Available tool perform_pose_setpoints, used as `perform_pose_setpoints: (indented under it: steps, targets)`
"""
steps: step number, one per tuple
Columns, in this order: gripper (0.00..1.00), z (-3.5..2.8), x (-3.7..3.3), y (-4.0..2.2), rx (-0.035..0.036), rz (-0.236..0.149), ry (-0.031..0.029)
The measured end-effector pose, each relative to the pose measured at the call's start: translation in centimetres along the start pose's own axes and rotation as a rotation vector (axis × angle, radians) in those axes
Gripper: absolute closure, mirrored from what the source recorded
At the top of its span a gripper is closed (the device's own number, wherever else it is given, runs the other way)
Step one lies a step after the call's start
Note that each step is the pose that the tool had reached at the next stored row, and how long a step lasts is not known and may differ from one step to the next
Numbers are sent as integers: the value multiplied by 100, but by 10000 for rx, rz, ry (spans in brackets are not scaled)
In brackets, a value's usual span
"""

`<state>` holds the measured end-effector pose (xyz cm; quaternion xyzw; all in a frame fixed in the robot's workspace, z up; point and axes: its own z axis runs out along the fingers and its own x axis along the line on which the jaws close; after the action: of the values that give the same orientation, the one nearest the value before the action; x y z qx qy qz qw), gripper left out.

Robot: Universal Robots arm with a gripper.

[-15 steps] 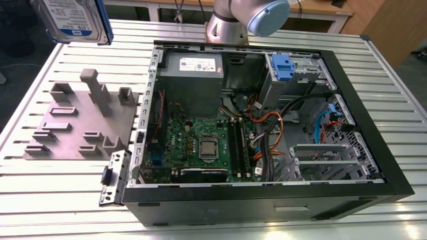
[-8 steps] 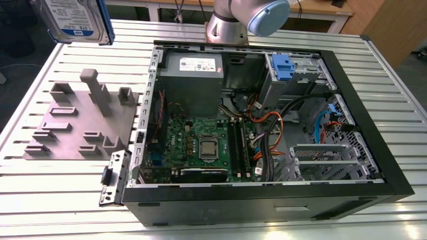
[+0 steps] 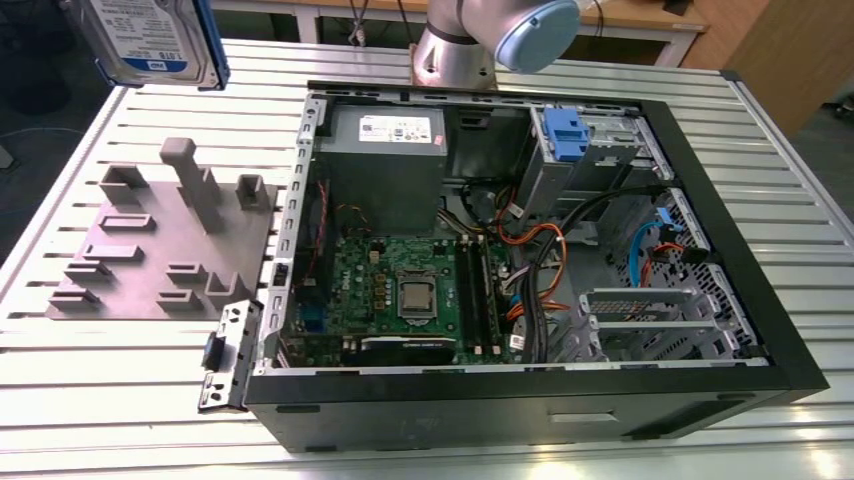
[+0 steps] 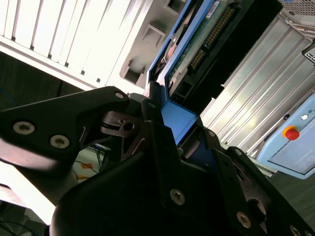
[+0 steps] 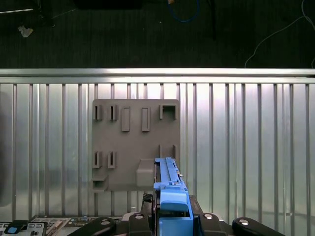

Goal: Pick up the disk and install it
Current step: 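Pick up the disk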

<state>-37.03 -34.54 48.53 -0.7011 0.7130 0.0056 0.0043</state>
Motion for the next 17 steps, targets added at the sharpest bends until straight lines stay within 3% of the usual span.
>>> perform_pose_setpoints:
  steps: [17]
  targets:
    - [64, 0, 0, -25, -1, 1, 0]
